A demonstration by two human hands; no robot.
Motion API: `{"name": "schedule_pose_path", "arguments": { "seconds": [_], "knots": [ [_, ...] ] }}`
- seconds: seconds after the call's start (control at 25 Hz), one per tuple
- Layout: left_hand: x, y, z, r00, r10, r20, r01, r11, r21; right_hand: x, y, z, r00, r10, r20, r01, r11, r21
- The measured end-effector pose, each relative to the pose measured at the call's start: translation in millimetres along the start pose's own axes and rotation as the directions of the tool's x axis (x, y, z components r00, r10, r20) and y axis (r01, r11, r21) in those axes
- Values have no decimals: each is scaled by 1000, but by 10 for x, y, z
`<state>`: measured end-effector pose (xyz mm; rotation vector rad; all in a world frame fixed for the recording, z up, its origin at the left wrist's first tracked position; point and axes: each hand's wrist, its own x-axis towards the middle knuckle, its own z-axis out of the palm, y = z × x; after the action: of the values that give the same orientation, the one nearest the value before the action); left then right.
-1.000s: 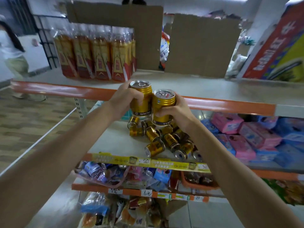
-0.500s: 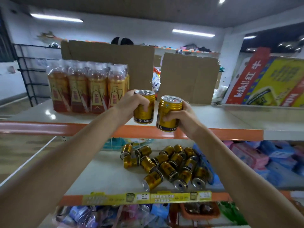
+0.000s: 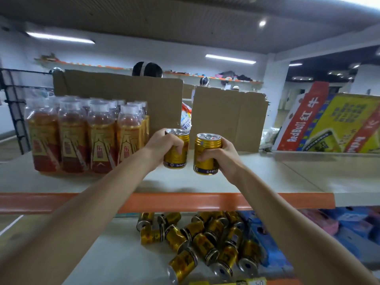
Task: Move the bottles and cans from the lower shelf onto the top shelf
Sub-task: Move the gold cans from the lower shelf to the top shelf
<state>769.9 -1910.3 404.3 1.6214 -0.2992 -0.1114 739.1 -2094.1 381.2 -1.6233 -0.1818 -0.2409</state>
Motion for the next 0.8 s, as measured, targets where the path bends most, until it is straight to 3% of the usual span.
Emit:
{"name": "schedule_pose_path", "arguments": {
  "seconds": [0.32, 0.8],
  "knots": [
    [755, -135, 140, 976, -1, -219, 4, 1000, 10, 824, 259, -178, 998, 19, 60, -16, 998, -64],
    [1519, -407, 27, 986, -31, -167, 29, 1000, -11, 1563, 703, -221, 995, 56, -81, -59, 998, -34]
  ]
}}
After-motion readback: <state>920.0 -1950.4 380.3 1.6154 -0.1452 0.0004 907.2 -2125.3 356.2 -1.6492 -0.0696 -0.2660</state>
